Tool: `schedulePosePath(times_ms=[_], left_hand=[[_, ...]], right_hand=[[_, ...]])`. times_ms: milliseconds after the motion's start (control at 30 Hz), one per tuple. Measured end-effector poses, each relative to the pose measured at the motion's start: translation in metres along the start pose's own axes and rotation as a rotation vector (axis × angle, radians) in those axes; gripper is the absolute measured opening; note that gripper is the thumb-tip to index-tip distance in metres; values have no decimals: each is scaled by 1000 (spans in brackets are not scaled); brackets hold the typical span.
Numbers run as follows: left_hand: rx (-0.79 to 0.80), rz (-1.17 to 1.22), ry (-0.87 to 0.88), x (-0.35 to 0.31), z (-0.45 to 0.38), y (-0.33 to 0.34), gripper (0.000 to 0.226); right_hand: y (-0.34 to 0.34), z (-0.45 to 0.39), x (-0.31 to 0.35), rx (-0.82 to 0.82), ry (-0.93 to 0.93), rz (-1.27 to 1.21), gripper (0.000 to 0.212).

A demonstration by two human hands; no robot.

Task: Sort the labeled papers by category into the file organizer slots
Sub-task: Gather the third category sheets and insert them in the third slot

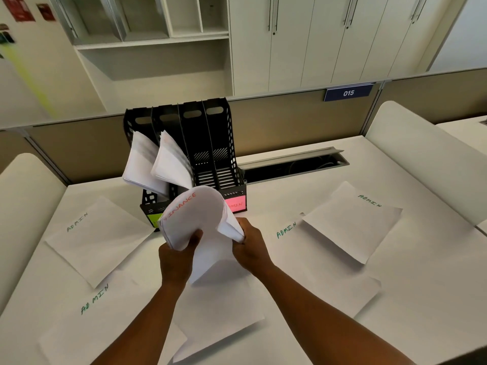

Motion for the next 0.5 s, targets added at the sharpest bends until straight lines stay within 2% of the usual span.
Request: schedulePosePath(times_ms=[100, 267, 500], left_hand=[[12, -15, -19, -1, -5, 2, 54], [59, -131, -43, 7, -5, -3, 52], [51, -24, -67, 0, -16, -13, 36]], right_hand=[[0, -5, 4, -21, -25, 24, 28], [-1, -1, -2, 15, -9, 214, 35], [-22, -17, 12, -210, -115, 432, 27]])
Point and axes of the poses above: each hand's wrist, its own z-axis away from the middle knuckle, its own y-axis out of the palm, x = y × z, the point moved 2 cm from there along -z, towards the middle knuckle, and after that the axes turned 13 degrees about z, right-handed, at the moved point
